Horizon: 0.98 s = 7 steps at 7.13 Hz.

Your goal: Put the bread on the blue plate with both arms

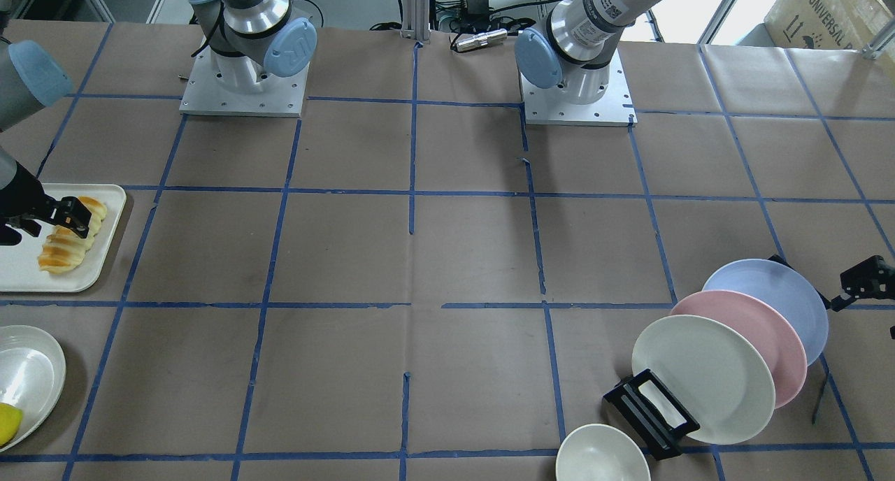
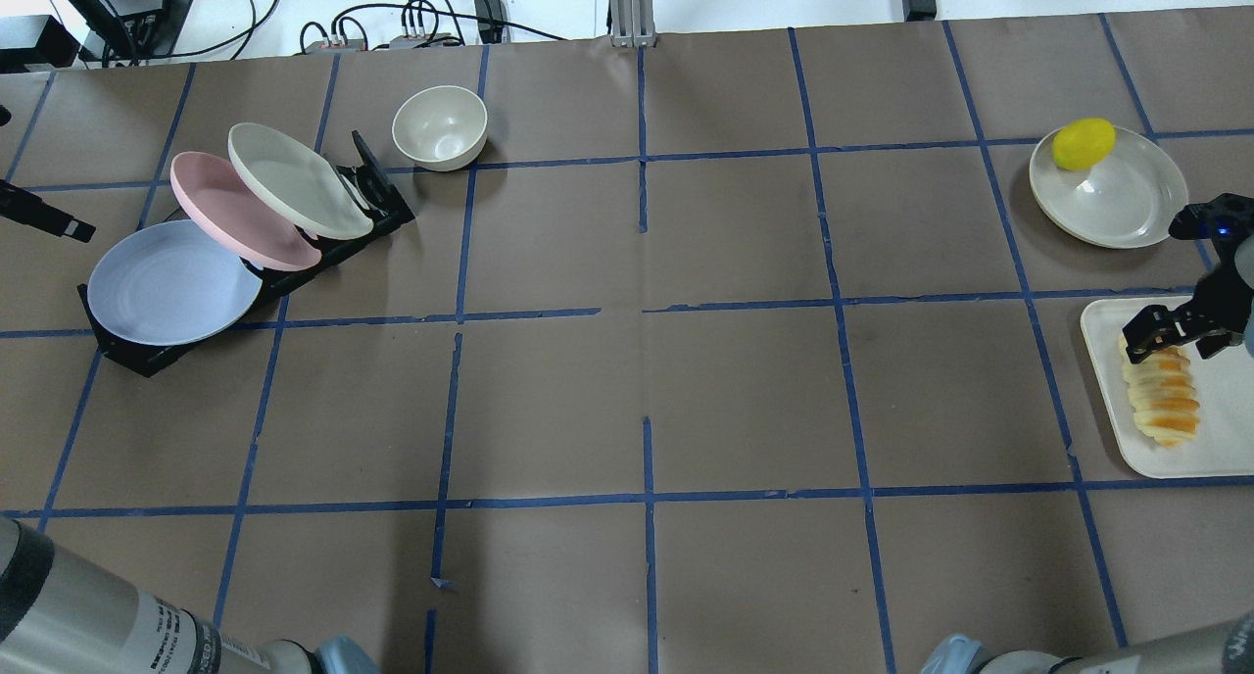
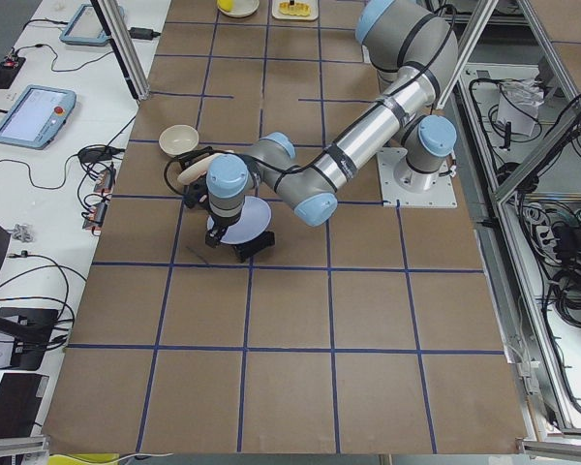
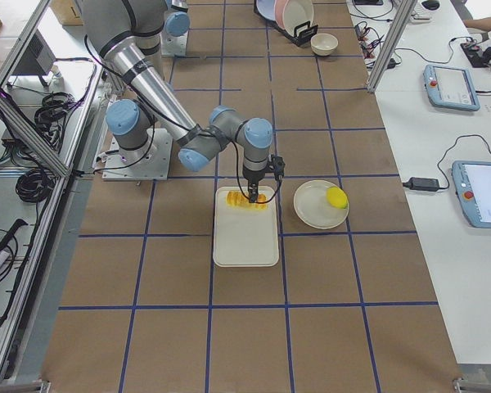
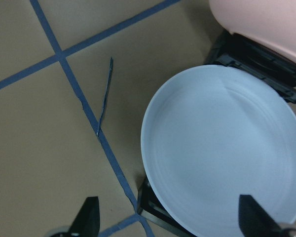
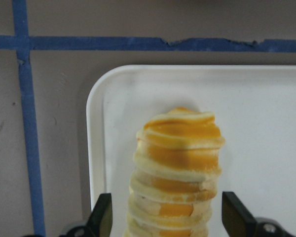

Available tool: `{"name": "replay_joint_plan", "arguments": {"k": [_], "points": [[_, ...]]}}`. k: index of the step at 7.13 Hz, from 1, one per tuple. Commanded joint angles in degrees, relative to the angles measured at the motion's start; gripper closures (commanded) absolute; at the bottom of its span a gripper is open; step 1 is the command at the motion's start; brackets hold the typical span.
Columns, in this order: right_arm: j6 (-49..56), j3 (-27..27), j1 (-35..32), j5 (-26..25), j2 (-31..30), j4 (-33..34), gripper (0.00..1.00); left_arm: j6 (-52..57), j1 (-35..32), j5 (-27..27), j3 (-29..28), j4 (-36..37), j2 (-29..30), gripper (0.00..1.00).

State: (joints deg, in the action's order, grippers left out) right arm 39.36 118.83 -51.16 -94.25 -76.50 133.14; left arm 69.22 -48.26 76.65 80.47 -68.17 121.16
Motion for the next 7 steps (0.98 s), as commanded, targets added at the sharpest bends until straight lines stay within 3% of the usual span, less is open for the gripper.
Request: {"name": "replay_joint_plan", "arguments": {"k": [1, 2, 3, 4, 7], "points": [[0.0, 0.0, 0.1, 0.9, 3.5, 4.2, 0.19, 0.2, -0.7, -0.6, -3.0, 0.4, 5.8, 0.00], [0.0, -0.2, 0.1, 2.1, 5.1, 5.0, 0.25, 0.2, -1.7, -0.8, -4.3, 0.2, 6.7, 0.00], [1.1, -0.3, 0.0, 2.2, 5.0, 5.0, 0.92, 0.1, -2.7, -1.6, -4.2, 0.1, 7.0, 0.05], [3.1, -0.3, 0.0, 2.3, 4.8, 5.1, 0.98, 0.1, -2.8, -1.6, -4.4, 0.1, 7.7, 0.06], [3.9, -0.3, -0.4, 2.1, 1.8, 2.8, 1.00, -0.1, -2.5, -1.5, -3.7, 0.1, 7.9, 0.07]]}}
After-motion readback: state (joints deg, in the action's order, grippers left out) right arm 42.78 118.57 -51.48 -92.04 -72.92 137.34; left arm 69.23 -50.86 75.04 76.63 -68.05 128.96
